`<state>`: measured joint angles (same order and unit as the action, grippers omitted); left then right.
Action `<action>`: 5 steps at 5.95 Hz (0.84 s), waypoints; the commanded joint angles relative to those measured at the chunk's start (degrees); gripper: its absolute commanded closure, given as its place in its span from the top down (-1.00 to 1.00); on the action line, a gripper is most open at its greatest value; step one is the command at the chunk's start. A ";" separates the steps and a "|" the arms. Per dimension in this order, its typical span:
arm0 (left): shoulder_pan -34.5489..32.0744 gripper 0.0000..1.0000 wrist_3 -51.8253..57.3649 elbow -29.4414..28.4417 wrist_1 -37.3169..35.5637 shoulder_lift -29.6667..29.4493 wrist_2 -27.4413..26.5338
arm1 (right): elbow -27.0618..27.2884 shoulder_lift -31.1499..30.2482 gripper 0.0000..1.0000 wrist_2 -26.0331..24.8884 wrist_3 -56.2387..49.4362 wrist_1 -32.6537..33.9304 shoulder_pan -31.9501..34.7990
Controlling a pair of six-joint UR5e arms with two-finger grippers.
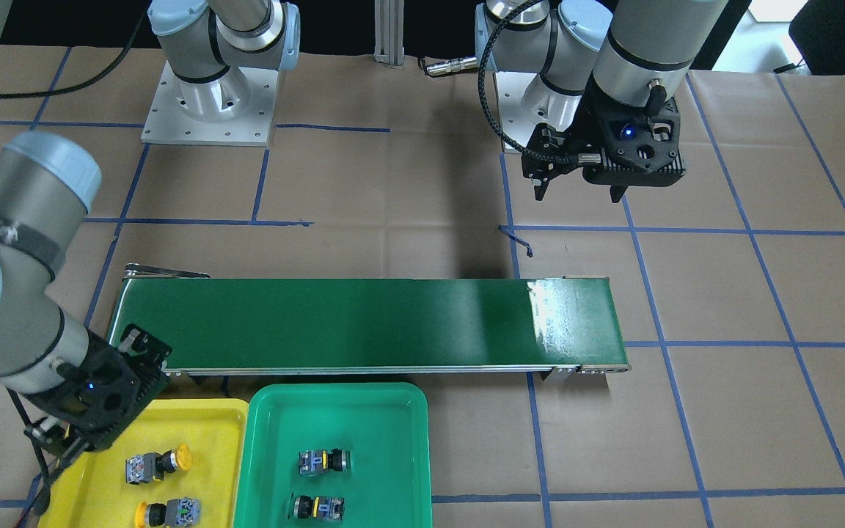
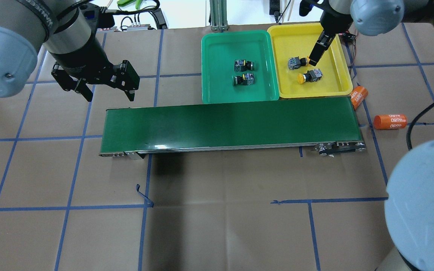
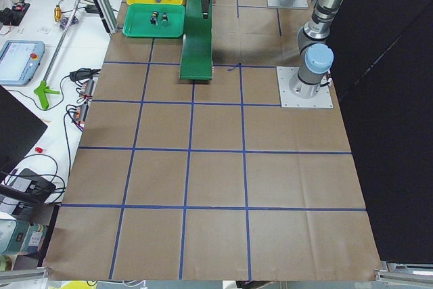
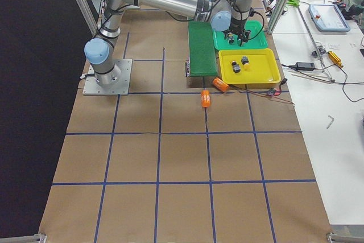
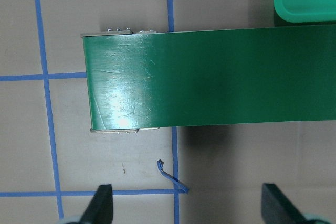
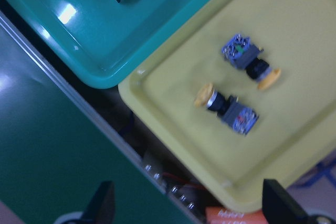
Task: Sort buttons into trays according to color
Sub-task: 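Raise the right gripper up out of the yellow tray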
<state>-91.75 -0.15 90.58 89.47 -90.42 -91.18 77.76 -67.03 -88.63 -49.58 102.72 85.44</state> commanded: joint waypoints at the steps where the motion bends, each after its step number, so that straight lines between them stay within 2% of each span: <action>1: 0.00 0.97 0.06 0.04 0.00 0.07 -0.05 | 1.25 -8.61 1.00 -2.16 22.93 -10.03 0.34; 2: 0.00 0.97 0.06 0.04 0.00 0.07 -0.05 | 1.51 -11.08 1.00 -1.55 25.39 -13.04 0.86; 3: 0.00 0.97 0.06 0.04 0.00 0.07 -0.05 | 1.78 -15.72 1.00 -1.37 34.12 -20.99 1.39; 5: 0.08 0.97 0.06 0.12 0.00 0.16 -0.05 | 2.13 -19.36 1.00 -0.75 53.36 -25.63 5.33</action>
<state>-91.69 -0.09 90.61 89.47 -90.32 -91.23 79.71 -84.75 -89.54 -5.14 79.11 88.92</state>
